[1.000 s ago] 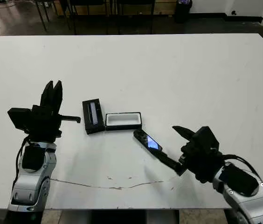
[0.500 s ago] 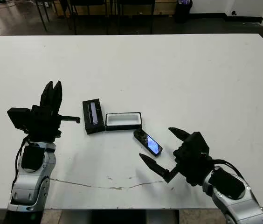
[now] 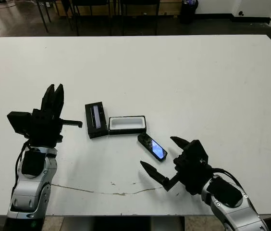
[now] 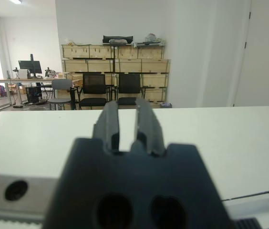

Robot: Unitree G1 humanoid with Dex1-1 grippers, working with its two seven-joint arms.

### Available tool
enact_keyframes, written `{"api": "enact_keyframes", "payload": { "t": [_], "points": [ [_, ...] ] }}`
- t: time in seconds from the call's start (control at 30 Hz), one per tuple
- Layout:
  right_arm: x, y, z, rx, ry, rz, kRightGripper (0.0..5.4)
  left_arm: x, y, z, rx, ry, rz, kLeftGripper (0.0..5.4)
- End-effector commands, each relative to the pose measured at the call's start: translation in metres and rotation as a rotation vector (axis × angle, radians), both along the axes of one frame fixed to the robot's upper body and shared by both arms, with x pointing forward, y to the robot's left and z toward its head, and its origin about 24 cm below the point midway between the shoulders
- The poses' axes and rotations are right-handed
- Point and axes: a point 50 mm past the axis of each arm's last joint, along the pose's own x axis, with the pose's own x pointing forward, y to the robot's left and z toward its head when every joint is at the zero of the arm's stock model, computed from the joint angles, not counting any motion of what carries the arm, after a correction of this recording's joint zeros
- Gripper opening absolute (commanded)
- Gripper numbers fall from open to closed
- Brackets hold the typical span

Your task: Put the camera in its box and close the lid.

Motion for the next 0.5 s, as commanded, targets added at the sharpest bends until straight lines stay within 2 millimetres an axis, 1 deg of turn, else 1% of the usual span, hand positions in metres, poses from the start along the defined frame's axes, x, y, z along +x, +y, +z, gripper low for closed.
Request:
{"api": "enact_keyframes", "payload": {
  "t": [0.03,0.23,0.5],
  "points": [
    [-0.0032,-0.0015,-0.0114,-0.024,0.055,-0.031,5.19,-0.0014,0.0036,-0.0052,0.012,0.034,0.013,0.00],
    [-0.0057,-0.0021,-0.0126,-0.040,0.064,-0.047,3.88,-0.0019,0.0037,-0.0062,0.022,0.035,0.012,0.00],
    [-0.0074,-0.0011,-0.0142,-0.018,0.050,-0.073,2.06,-0.0038,0.0032,-0.0099,0.006,0.043,0.004,0.00]
  ]
}}
